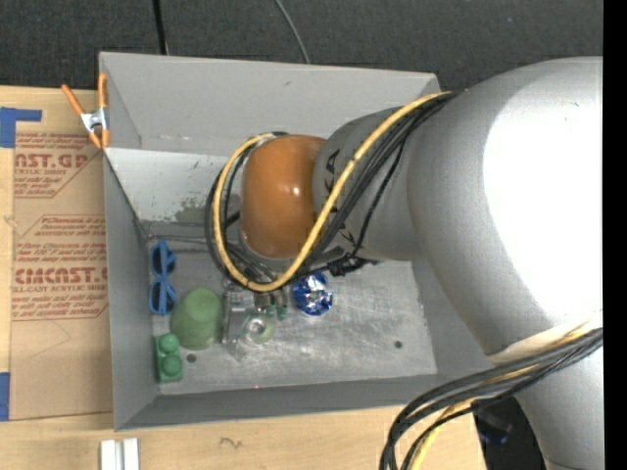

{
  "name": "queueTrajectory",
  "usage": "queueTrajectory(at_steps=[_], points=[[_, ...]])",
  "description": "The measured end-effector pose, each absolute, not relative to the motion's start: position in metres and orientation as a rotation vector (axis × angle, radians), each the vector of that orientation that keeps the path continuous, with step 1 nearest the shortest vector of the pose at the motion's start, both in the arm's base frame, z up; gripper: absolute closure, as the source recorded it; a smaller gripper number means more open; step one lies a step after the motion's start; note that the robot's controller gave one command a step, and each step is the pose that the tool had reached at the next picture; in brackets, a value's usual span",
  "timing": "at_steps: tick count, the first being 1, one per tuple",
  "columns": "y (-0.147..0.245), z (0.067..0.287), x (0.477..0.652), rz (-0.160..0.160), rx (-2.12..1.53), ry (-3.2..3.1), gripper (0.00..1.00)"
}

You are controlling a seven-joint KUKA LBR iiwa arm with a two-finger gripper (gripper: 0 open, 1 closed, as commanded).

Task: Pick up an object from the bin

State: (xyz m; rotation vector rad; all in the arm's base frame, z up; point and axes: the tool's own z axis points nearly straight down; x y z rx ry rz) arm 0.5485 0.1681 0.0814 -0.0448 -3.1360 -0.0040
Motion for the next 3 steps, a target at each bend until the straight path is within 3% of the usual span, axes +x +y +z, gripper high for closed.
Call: queueTrajectory(at_steps=[1, 2, 3], points=[[0.177, 0.265, 0.528, -0.004, 0.213, -3.144, 1.0], [0.177, 0.26, 0.527, -0.001, 0.21, -3.135, 0.0], [0.18, 0.125, 0.508, 0.002, 0.107, -3.133, 0.0]])
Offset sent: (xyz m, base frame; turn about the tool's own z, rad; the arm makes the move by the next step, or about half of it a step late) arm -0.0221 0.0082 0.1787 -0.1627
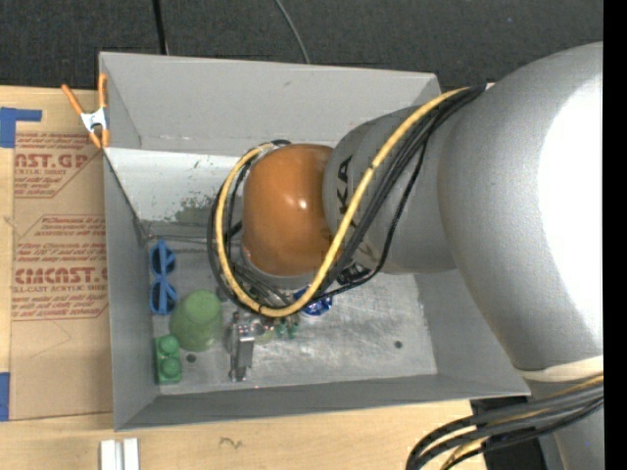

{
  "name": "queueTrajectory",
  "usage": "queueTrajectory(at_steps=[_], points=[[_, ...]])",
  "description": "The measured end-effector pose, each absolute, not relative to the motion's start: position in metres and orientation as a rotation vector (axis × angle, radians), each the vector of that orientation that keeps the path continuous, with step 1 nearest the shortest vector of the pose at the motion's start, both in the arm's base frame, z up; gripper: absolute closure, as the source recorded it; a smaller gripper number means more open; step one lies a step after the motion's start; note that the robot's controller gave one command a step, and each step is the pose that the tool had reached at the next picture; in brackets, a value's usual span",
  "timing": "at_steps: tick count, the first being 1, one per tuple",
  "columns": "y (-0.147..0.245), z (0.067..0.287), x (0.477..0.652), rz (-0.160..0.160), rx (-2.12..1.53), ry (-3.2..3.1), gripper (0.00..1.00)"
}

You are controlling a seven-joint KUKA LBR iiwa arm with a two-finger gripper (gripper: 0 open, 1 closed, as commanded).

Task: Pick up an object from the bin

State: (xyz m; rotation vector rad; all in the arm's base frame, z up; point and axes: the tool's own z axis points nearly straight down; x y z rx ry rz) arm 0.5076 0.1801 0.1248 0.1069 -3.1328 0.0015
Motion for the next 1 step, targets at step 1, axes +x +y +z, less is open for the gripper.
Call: queueTrajectory(at_steps=[1], points=[[0.2202, 0.0818, 0.5584, -0.007, 0.109, -3.148, 0.0]])
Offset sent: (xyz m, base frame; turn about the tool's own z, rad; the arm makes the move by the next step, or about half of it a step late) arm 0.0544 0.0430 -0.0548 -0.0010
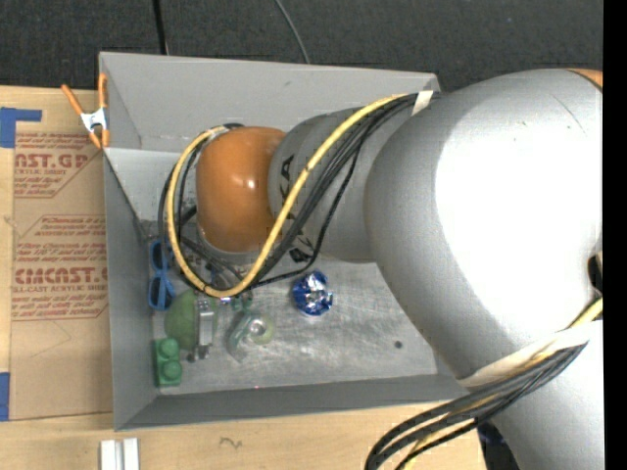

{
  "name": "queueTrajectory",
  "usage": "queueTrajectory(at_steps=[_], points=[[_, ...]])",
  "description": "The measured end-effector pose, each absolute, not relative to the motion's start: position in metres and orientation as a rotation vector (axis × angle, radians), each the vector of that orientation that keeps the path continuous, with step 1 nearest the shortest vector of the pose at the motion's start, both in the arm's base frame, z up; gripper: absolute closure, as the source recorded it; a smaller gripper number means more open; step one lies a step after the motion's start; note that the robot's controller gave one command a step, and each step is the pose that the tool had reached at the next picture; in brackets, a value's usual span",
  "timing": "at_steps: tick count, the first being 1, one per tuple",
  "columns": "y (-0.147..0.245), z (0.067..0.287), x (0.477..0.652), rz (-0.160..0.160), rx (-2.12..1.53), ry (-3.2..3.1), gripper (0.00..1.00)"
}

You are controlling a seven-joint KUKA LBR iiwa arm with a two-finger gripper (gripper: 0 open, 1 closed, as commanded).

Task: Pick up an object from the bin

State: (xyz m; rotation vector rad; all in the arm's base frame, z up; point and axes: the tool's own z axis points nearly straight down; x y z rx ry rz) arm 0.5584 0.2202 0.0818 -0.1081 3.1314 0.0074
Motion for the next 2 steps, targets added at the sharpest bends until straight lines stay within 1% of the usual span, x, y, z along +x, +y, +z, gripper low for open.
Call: queueTrajectory(at_steps=[1, 2], points=[[0.222, 0.082, 0.556, 0.005, -0.113, 3.145, 1.0], [0.219, 0.206, 0.565, 0.005, -0.17, 3.126, 1.0]])
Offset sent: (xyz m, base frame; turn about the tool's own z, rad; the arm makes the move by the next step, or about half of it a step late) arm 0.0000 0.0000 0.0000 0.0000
